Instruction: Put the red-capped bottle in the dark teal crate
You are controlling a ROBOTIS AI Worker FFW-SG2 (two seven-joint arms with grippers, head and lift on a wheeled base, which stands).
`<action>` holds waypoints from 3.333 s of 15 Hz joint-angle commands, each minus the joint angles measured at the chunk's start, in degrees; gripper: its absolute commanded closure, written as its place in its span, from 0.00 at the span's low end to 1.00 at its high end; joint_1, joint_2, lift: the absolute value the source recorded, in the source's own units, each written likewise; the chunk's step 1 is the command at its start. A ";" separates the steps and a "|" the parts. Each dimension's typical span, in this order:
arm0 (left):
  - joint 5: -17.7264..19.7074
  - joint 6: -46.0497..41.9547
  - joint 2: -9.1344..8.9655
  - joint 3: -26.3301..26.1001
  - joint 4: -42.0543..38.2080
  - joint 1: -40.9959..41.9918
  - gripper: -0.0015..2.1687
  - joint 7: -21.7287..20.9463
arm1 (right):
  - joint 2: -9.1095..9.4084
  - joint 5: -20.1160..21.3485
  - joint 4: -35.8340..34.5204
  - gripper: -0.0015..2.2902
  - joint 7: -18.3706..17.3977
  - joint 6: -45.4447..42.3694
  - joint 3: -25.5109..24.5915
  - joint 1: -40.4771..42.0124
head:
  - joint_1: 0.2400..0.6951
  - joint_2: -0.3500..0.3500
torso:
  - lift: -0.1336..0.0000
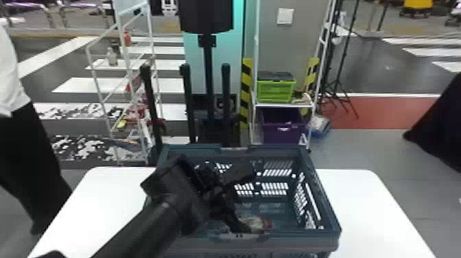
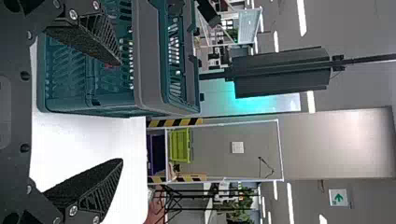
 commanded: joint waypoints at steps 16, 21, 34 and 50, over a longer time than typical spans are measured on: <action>18.21 25.06 7.92 33.40 -67.58 32.68 0.01 19.52 | -0.17 0.00 -1.22 0.07 0.00 0.18 -0.28 0.28 | 0.57 0.50 | 1.00; 25.77 11.35 7.49 42.89 -86.74 59.75 0.01 41.76 | -1.14 0.00 -1.66 0.07 0.00 2.11 -0.02 -0.16 | 0.57 0.50 | 1.00; 19.53 -30.66 2.83 26.98 -73.38 88.49 0.02 68.04 | -2.81 -0.70 -1.66 0.07 0.00 1.93 1.57 -1.13 | 0.57 0.50 | 1.00; 18.83 -39.98 2.04 25.84 -68.54 89.63 0.02 69.18 | -3.87 -0.88 -1.31 0.07 0.00 1.05 1.74 -0.69 | 0.57 0.50 | 1.00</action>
